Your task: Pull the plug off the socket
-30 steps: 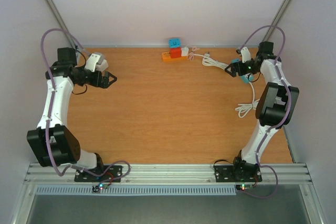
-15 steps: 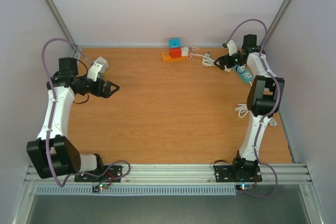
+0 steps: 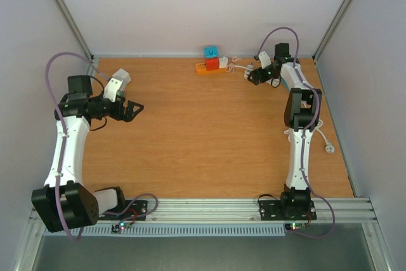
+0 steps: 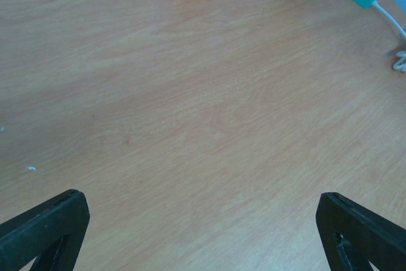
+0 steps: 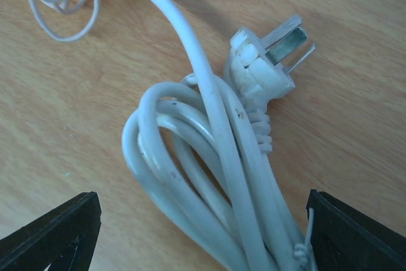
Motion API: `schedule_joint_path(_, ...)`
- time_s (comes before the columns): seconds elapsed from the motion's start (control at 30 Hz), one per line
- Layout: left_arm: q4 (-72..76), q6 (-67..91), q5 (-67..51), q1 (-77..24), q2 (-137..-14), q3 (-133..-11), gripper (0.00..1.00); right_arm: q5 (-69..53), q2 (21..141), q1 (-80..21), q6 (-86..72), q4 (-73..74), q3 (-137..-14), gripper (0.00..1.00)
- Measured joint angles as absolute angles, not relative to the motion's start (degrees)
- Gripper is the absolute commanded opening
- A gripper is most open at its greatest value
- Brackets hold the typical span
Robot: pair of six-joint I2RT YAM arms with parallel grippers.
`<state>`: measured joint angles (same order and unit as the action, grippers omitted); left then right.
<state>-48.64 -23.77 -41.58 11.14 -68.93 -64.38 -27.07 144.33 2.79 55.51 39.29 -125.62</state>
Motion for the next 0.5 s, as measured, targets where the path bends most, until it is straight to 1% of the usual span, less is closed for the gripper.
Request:
schedule_joint_path(0.17,-45.8,-21.1,-41.8,11.1,-68.3,-64.1,1.00,-25.3,145.7,2.3,56.1,39.3,-126.6,0.78)
schedule_joint_path(0.3,-44.7,-20.0,-41.8,11.1,-68.3,-64.0,1.00,-25.3,145.6,2.3,56.3,39.1,-125.8,0.67)
schedule_joint_path(0.37,-44.2,-19.7,-41.7,11.1,-68.3,-63.9,1.00,-25.6,144.7,2.3,56.5,37.8,-123.7,0.60)
schedule_joint_path(0.5,-43.2,-19.4,-41.5,11.1,-68.3,-63.4,1.00,-26.5,141.0,2.2,56.4,35.0,-116.3,0.50)
